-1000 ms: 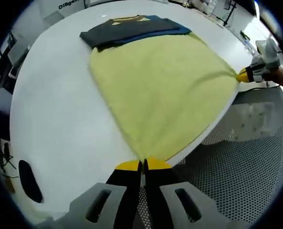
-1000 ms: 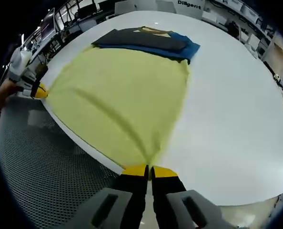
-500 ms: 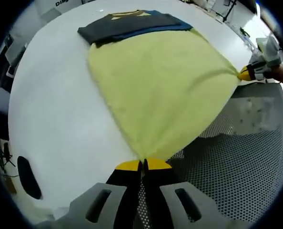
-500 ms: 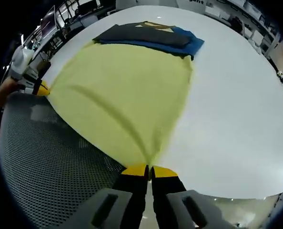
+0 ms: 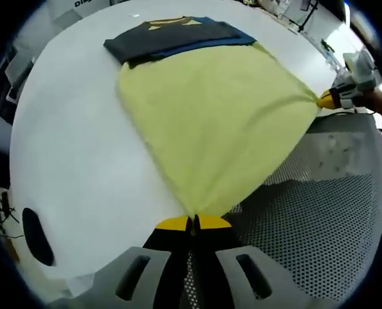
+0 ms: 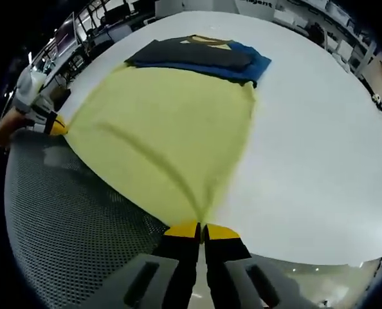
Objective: Fold the garment on the visible template until the final outline fits inside the template.
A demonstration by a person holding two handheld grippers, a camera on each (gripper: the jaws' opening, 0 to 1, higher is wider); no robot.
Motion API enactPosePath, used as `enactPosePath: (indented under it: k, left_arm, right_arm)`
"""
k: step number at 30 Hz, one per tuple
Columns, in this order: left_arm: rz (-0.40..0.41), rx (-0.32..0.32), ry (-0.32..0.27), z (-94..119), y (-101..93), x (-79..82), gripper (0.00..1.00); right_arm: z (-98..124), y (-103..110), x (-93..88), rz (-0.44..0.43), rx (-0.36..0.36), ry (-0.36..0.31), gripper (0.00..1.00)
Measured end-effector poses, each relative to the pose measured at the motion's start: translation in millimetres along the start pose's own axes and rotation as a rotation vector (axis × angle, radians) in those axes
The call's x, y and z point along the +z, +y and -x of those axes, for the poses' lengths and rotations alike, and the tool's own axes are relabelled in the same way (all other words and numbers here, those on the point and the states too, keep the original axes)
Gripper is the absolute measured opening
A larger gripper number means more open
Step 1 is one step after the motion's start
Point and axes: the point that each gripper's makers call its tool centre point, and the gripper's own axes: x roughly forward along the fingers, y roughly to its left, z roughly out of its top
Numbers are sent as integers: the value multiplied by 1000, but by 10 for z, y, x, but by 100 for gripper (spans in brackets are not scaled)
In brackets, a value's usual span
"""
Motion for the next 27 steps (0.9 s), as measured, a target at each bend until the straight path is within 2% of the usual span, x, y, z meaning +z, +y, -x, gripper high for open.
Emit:
enactPosePath:
  k: [9,17,27]
  left_arm:
    - [-4,-13,8,74,-50,-27,0]
    - [13,1,-54,265,-11,156,0]
    - [18,23,-124,452,23,352,0]
  right_arm:
    - [75,39,-8,-4,6,0,0]
    - [231,-11,200,8,-21,-68,0]
    - [377,-61,422,18,-48,-121,0]
